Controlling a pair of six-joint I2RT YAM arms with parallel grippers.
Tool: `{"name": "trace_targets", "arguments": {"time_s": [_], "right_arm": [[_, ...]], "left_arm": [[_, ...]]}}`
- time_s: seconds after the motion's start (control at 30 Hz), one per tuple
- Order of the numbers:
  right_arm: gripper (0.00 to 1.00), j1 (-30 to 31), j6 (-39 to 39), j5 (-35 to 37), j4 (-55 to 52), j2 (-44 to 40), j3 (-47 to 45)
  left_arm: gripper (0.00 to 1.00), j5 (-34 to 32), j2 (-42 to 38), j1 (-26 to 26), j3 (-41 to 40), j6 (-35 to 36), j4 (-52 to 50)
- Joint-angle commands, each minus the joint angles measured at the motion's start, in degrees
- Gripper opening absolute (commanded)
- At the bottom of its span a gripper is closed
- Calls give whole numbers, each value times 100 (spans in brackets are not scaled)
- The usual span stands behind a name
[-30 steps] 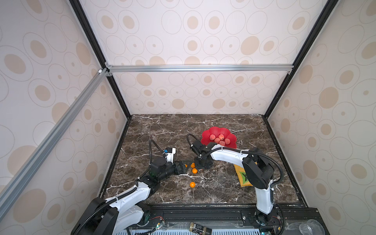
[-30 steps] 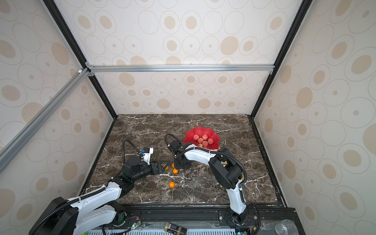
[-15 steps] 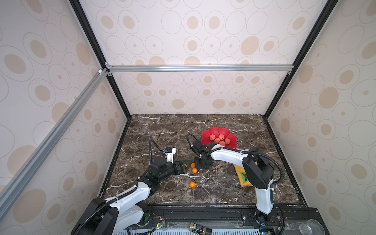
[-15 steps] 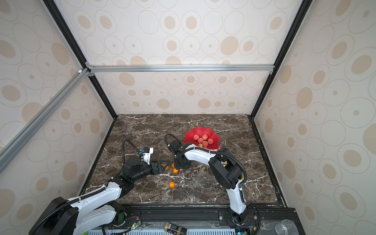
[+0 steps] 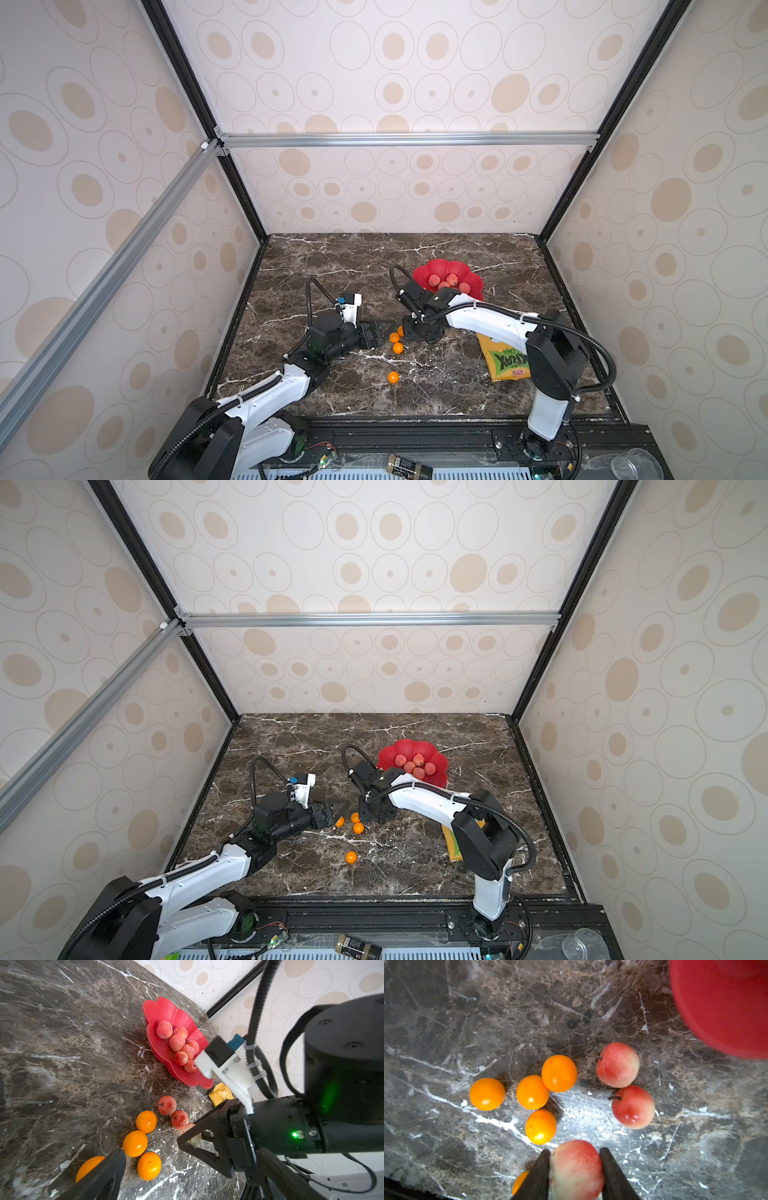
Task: Arrange fruit in a fruit bowl
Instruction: Pick up the fruit from the center of the table.
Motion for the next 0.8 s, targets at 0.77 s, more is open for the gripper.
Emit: {"name": "trace_targets", "arguments": {"time_s": [0.77], "right_arm": [[37,-1736,-879,14,-451,-683,-147]], "left_arm": [[99,57,2094,-543,2091,427,421]]}}
